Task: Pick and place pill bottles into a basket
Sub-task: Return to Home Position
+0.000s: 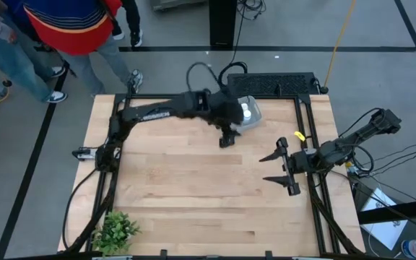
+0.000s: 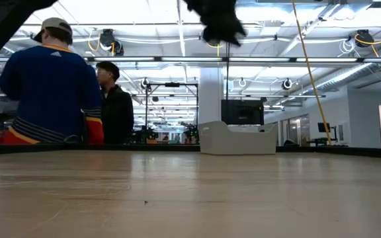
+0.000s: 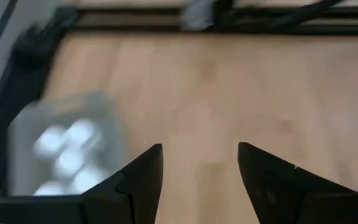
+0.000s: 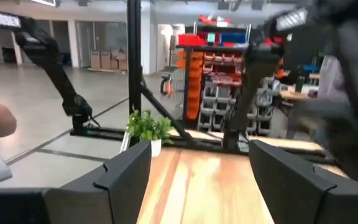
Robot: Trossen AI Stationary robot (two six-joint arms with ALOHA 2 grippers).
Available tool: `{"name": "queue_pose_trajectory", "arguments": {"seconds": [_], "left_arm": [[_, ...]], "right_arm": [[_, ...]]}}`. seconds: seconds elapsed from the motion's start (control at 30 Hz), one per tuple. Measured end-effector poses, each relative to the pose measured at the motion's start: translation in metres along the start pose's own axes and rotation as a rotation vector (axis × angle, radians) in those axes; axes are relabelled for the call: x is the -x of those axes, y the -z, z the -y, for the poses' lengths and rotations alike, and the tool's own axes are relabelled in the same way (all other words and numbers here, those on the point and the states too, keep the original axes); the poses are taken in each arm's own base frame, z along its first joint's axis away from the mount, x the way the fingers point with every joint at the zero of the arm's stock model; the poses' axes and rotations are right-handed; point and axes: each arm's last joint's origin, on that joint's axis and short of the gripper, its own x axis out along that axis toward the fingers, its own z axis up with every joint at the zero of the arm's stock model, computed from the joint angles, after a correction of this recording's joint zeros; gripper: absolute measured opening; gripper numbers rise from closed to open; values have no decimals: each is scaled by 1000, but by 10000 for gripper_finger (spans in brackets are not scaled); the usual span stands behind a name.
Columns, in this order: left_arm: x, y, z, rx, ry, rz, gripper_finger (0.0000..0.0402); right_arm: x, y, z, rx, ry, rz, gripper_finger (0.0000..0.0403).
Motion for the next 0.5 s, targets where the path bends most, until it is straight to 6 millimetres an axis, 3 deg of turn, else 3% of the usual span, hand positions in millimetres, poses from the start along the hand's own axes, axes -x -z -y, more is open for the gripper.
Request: {"name": "queue_pose_trajectory", "arguments": {"seconds": [0.1,0.23,0.4,0.5], "left_arm": [[-6,-5,34,-109,105,90,214],[-21,9,65,-177,173,178,214],[-16,48,84,-176,176,274,214],[-8,83,98,-175,209,394,214]], "right_arm": [[0,5,0,1,-2,-46,263],[0,9,0,-29,-2,-92,263],[1,13,-1,-55,-1,-130,263],[0,19,-1,-56,3,-169,263]]}}
